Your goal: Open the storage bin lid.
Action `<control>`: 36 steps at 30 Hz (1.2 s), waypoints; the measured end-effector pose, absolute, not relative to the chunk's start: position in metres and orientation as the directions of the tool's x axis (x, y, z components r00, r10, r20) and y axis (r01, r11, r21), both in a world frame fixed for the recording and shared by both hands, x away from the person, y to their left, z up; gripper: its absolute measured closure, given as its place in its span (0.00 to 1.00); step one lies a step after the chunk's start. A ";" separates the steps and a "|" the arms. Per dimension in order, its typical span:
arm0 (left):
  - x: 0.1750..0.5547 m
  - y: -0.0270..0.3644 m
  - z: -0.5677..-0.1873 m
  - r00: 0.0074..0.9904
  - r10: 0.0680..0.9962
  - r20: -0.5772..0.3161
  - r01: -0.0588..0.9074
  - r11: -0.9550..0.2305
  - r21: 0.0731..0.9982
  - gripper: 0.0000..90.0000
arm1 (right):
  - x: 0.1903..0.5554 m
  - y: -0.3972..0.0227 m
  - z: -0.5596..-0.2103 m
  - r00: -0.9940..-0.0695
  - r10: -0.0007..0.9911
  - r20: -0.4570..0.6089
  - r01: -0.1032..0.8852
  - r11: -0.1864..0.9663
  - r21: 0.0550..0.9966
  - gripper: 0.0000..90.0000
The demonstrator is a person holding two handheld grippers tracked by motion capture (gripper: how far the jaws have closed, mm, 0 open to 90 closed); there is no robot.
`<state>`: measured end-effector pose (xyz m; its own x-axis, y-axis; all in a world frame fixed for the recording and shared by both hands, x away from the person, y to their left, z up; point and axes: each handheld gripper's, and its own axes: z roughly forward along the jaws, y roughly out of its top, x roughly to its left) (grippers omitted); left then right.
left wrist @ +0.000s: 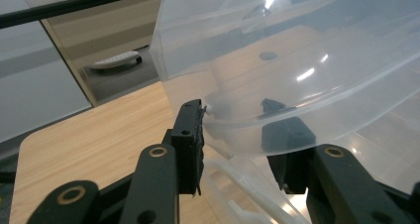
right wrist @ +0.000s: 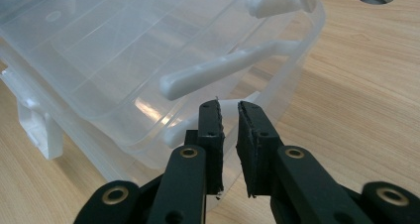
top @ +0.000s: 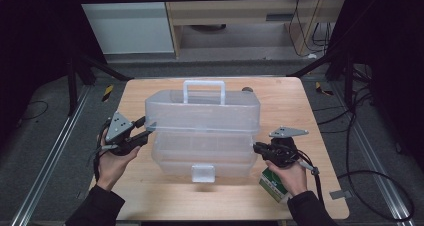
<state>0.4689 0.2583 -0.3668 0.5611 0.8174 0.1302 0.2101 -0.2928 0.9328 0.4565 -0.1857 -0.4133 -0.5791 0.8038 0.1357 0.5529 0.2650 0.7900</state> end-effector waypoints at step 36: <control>0.505 0.253 -0.338 0.501 0.861 0.085 0.186 -0.204 0.961 0.73 | 0.456 -0.184 -0.412 -0.575 0.808 0.128 0.557 0.272 0.785 0.89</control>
